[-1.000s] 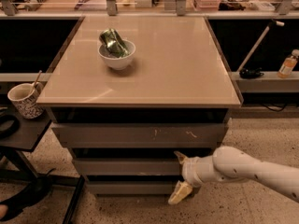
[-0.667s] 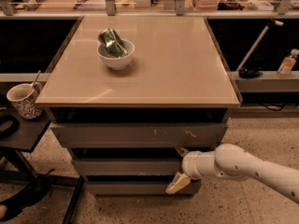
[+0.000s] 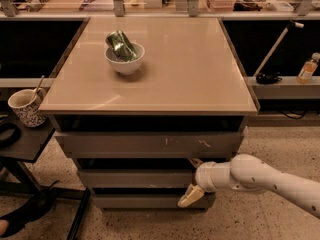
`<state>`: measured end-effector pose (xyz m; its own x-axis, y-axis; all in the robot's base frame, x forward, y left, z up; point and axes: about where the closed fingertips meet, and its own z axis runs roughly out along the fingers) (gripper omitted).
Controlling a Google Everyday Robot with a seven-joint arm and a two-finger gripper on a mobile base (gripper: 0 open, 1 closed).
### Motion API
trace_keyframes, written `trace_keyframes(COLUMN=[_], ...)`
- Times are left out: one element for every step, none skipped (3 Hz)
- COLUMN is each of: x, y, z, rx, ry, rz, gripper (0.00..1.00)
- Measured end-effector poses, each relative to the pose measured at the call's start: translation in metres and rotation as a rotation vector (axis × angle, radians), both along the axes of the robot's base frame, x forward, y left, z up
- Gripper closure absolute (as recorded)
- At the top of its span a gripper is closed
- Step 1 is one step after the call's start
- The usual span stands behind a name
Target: Open middle drawer
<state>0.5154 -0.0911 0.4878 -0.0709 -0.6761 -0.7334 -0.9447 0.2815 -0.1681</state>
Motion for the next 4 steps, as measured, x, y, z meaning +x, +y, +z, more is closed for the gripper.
trace_keyframes(x=[0.031, 0.042, 0.042, 0.030], y=[-0.011, -0.017, -0.017, -0.026], z=[-0.032, -0.048, -0.048, -0.053], rx=[-0.061, -0.084, -0.084, -0.128], ry=[0.015, 0.024, 0.024, -0.021], rz=[-0.076, -0.115, -0.115, -0.120], gripper=[0.00, 0.00, 0.00, 0.00])
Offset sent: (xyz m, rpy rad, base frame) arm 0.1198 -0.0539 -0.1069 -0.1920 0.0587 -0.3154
